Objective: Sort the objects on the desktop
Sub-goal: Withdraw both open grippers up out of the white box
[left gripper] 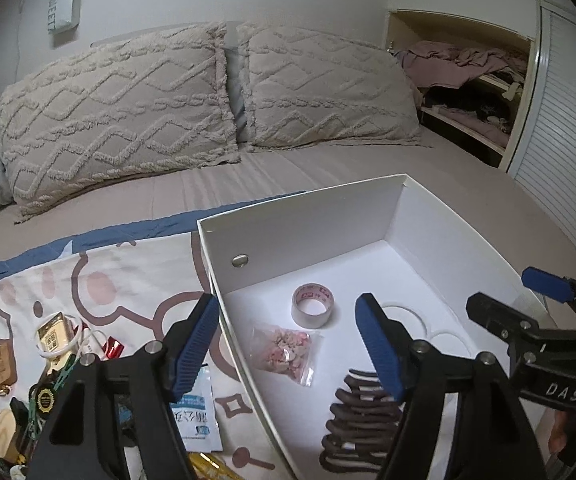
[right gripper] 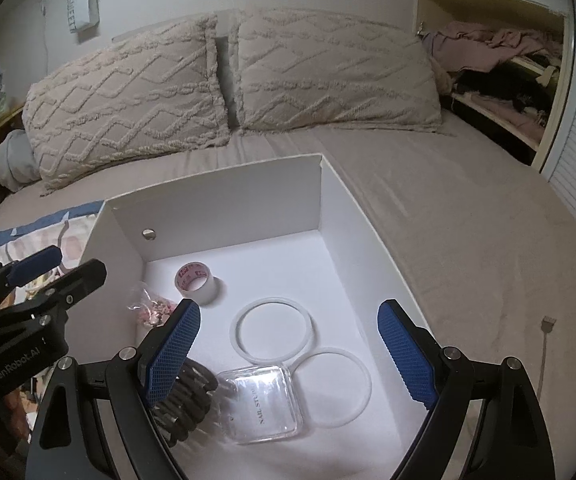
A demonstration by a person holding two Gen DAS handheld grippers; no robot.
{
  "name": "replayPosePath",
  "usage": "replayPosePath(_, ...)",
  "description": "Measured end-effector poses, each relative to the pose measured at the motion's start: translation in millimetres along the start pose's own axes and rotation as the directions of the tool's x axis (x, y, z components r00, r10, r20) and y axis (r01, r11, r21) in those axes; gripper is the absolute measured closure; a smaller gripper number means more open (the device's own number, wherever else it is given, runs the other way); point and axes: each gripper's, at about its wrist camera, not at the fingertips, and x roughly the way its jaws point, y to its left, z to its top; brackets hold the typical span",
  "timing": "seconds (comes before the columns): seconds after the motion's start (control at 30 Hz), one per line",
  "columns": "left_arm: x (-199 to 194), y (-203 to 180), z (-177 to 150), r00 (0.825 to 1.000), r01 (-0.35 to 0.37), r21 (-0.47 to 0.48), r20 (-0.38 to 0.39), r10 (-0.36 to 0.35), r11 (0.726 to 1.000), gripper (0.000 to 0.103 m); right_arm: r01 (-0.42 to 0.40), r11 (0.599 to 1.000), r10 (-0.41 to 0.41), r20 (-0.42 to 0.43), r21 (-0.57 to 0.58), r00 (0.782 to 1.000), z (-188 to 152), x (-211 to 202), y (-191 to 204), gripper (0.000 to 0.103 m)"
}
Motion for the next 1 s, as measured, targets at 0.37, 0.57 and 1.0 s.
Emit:
replayPosePath(0.37, -38, -4, -8, 0.999, -0.011, 0.008, 0.036, 0.010, 1.000, 0.006, 0.046, 0.999, -0.047, 0.050, 0.014, 0.998, -11, -38, -6, 0.013)
replayPosePath(0.57, -66, 0, -12, 0.998, -0.011, 0.003, 0.062, 0.011, 1.000, 0.000, 0.053, 0.998, -0.054, 0.081, 0.022, 0.995, -16, -64, -7, 0.013)
replayPosePath(1.0, -137, 17, -23, 0.993, -0.003, -0.033, 0.120, 0.007, 0.999, 0.000, 0.039, 0.999, -0.040, 0.145, 0.010, 0.989, -34, -120, 15, 0.012)
